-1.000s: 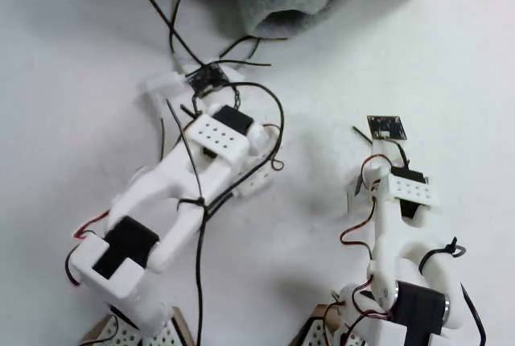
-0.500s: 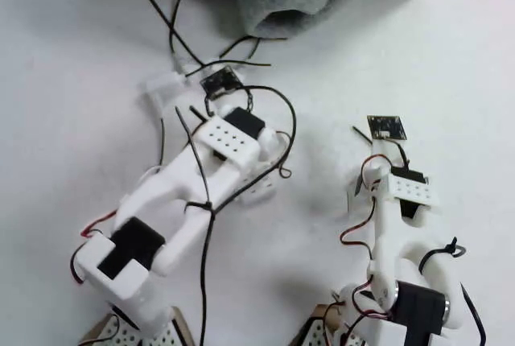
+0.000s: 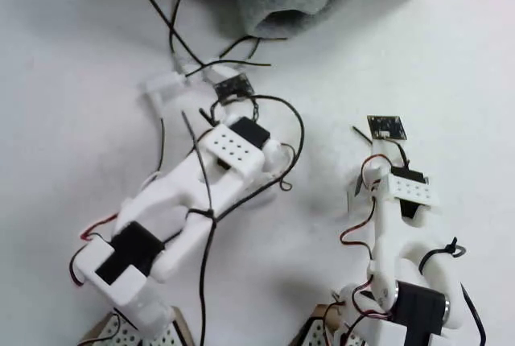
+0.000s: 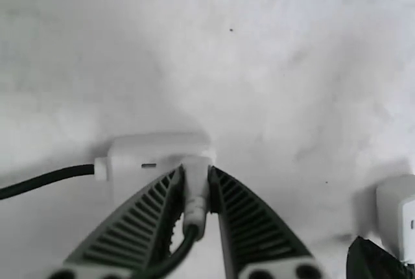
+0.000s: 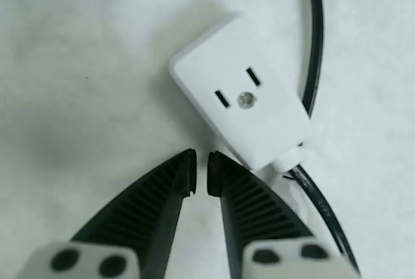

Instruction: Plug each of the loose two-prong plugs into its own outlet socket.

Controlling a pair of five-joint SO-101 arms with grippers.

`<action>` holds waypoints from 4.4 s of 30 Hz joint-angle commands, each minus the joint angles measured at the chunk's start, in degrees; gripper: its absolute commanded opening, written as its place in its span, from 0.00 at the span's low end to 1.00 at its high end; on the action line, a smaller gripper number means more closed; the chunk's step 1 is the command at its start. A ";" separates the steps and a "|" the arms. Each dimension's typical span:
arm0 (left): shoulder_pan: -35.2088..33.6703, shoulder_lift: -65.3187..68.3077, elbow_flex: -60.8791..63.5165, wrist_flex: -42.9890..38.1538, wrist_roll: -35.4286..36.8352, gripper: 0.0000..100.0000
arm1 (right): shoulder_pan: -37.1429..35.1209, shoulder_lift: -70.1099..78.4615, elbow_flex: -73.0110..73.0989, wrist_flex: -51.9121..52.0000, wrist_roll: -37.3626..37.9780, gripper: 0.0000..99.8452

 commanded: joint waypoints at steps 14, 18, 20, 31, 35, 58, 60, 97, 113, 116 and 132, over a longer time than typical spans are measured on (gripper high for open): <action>-0.22 -1.89 8.09 -4.66 -9.49 0.03 | 0.22 -1.80 -0.09 -0.75 -0.18 0.04; 0.22 -2.24 10.29 -4.48 -24.44 0.03 | 0.22 -1.80 -0.09 -0.75 -0.18 0.04; -0.22 -2.42 10.11 -4.57 -31.91 0.03 | 0.22 -1.80 -0.09 -0.75 -0.09 0.04; -3.91 -2.51 6.68 -0.62 -63.56 0.13 | 0.22 -1.80 -0.09 -0.75 -0.09 0.05; -3.91 -2.42 1.93 5.80 -64.00 0.27 | 0.22 -1.80 -0.09 -0.75 -0.09 0.05; -14.46 -1.80 -3.34 11.34 -126.51 0.35 | 0.22 -1.80 -0.09 -0.75 -0.09 0.05; -12.97 -1.80 -1.05 8.09 -128.79 0.35 | 0.22 -1.80 -0.09 -0.75 -0.09 0.05; -10.07 32.92 -49.76 30.95 -114.73 0.02 | 0.13 -1.80 -0.09 -0.75 -0.09 0.05; -27.38 33.63 -78.95 25.93 -84.22 0.02 | 0.13 -1.80 -0.09 -0.75 -0.09 0.05; -31.16 33.63 -77.45 21.45 -84.40 0.02 | -1.01 -1.80 0.26 -0.75 -0.09 0.05; -41.10 46.46 -67.69 -2.55 -84.92 0.02 | -1.54 -1.80 0.88 -2.24 -0.09 0.05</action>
